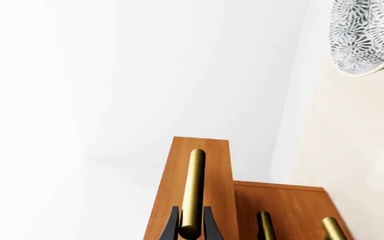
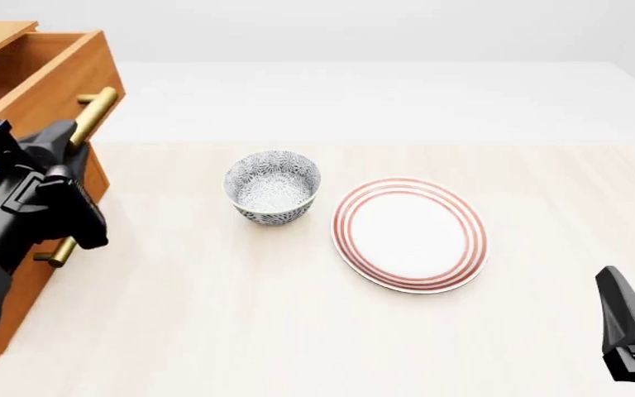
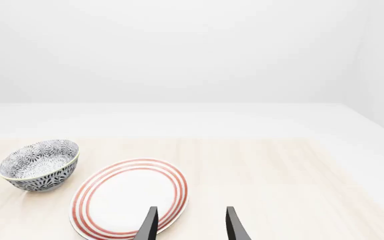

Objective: Open the top drawer of the cabinet.

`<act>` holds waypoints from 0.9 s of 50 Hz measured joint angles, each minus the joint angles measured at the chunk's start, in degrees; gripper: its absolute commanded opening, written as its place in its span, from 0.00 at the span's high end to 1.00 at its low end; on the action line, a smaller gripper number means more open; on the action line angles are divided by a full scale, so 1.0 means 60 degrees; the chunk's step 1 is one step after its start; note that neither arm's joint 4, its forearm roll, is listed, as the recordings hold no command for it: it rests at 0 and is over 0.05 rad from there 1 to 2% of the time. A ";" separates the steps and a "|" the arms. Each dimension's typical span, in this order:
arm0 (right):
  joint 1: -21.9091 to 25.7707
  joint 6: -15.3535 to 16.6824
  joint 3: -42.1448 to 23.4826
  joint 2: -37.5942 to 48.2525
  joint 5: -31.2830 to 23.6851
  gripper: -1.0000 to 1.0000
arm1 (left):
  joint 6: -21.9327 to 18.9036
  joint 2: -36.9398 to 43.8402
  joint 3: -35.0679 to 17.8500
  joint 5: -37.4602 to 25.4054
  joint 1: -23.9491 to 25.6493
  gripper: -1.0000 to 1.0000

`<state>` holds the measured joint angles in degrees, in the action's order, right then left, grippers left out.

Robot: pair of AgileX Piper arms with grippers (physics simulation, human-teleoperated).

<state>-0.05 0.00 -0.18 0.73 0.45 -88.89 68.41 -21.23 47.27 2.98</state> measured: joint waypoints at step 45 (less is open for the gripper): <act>-0.0001 0.0000 0.0000 0.0000 0.0000 0.00 | -0.0013 -0.0717 0.0232 -0.0468 0.1518 0.00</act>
<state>-0.06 0.00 -0.18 0.73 0.45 -88.97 64.11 -19.84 44.46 12.09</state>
